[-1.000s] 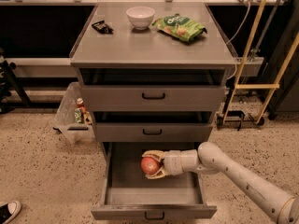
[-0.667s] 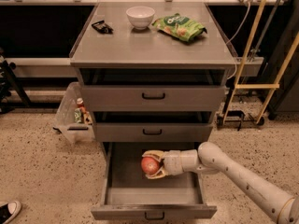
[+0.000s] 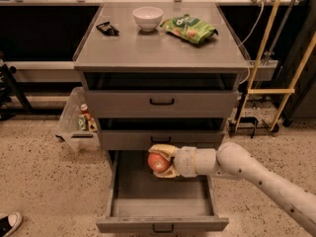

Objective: Pick apple from bottom drawer and place on counter

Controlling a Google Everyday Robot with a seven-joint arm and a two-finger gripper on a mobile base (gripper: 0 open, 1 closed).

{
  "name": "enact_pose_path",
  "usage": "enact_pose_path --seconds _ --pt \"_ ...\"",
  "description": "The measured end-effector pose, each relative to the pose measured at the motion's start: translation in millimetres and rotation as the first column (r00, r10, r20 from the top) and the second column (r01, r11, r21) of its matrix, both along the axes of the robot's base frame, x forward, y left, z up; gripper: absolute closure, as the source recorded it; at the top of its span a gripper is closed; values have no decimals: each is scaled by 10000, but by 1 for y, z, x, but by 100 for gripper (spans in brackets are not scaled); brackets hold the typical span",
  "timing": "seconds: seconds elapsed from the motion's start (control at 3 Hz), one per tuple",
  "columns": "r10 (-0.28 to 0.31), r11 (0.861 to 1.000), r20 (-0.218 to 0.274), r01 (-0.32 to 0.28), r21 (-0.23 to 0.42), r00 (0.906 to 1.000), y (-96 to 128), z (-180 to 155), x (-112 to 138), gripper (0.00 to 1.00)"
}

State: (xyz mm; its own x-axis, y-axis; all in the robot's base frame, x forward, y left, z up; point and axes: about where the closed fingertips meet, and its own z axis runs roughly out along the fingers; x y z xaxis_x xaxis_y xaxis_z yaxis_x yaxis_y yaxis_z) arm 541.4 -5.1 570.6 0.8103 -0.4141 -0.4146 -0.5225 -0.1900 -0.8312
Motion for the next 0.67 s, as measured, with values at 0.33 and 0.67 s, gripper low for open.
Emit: enact_pose_path --seconds 0.33,0.67 --pt "-370 9967 1375 464 -662 9898 26 83 -20 100" --pt "-1037 9837 1907 1290 -1254 9761 39 144 -10 100"
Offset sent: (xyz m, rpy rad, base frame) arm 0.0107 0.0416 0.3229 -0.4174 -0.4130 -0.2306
